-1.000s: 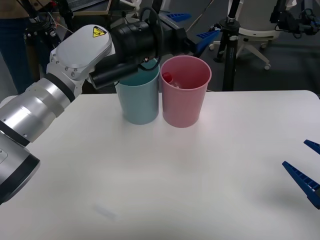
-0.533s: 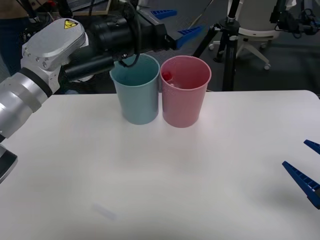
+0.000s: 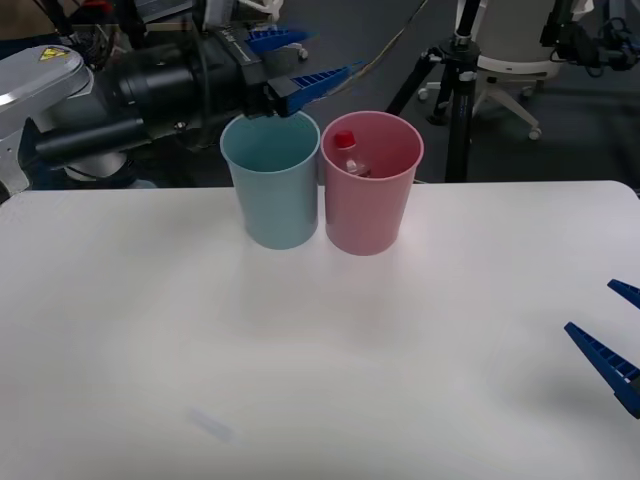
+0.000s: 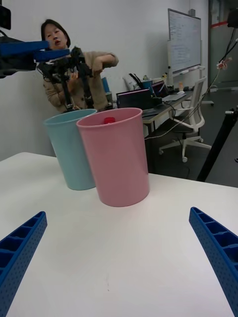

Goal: Grasp the object on the table and drop it into the matching bin: aluminum can to the light blue bin, PET bottle to the pink bin.

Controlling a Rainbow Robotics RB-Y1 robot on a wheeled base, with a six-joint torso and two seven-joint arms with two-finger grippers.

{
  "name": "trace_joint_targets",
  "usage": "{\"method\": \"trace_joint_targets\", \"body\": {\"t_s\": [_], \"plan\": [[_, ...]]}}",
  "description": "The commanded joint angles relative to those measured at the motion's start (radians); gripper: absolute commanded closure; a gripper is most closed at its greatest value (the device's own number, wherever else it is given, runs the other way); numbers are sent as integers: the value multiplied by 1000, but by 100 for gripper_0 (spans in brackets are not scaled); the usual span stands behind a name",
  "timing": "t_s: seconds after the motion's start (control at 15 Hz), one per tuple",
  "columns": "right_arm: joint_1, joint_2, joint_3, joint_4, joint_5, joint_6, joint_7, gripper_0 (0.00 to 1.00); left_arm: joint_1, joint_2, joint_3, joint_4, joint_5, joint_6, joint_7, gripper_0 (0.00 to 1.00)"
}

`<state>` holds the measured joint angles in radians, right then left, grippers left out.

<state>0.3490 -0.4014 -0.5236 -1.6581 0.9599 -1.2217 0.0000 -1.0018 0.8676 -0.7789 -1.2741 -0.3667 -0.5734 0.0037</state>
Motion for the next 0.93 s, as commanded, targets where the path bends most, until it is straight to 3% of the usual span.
{"method": "trace_joint_targets", "body": {"t_s": [0.07,0.4,0.67,0.93], "plan": [[0,0,0,0,0,0,0,0,68,68,38,-68,25,-8,6,0],[0,0,0,0,0,0,0,0,279,125,239,-172,-74,-45,38,0],[0,0,0,0,0,0,0,0,457,122,429,-215,-186,-137,59,0],[0,0,0,0,0,0,0,0,692,110,619,-350,-259,-148,78,0]]}}
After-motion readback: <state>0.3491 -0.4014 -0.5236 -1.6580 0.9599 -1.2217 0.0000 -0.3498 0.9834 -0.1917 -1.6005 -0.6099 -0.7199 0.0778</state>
